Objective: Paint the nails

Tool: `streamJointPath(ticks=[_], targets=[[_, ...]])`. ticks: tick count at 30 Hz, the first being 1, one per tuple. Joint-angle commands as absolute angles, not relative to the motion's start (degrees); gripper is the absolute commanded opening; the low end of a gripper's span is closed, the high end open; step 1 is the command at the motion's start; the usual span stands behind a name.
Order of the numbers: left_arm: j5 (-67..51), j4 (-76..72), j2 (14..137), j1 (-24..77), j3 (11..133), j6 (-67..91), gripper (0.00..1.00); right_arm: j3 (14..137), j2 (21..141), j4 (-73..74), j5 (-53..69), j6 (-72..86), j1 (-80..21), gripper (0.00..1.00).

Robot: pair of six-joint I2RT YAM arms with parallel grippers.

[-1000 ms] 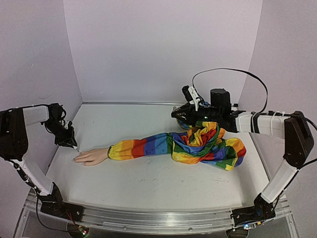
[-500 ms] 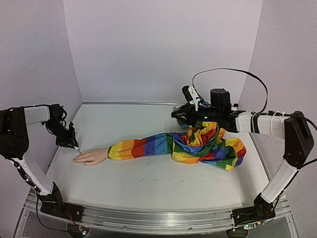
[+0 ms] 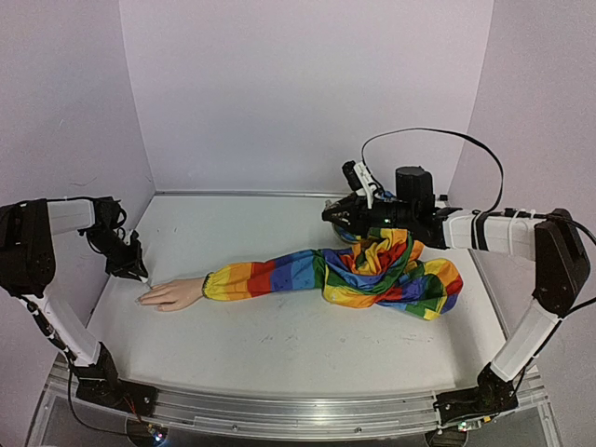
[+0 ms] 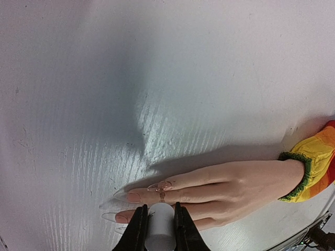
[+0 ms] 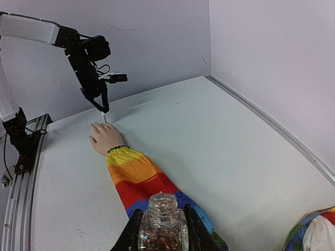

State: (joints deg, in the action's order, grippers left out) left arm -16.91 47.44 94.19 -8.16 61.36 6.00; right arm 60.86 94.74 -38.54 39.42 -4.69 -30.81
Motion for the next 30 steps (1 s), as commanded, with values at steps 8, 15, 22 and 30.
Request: streamJointPath(ticks=[8, 15, 22, 30], targets=[[-18.3, 46.1, 94.1, -8.0, 63.0, 6.4, 0.00, 63.2, 94.2, -40.9, 41.0, -4.8, -30.6, 0.00], [-18.4, 45.8, 94.0, -8.0, 63.0, 6.4, 0.00, 63.2, 94.2, -40.9, 41.0, -4.9, -30.6, 0.00], [-17.0, 45.8, 93.9, -8.0, 63.2, 6.6, 0.00, 63.2, 94.2, -40.9, 41.1, -4.8, -30.6, 0.00], [-16.4, 46.0, 94.4, -8.0, 63.3, 6.7, 0.00, 63.2, 94.0, -40.9, 41.2, -4.8, -30.6, 0.00]])
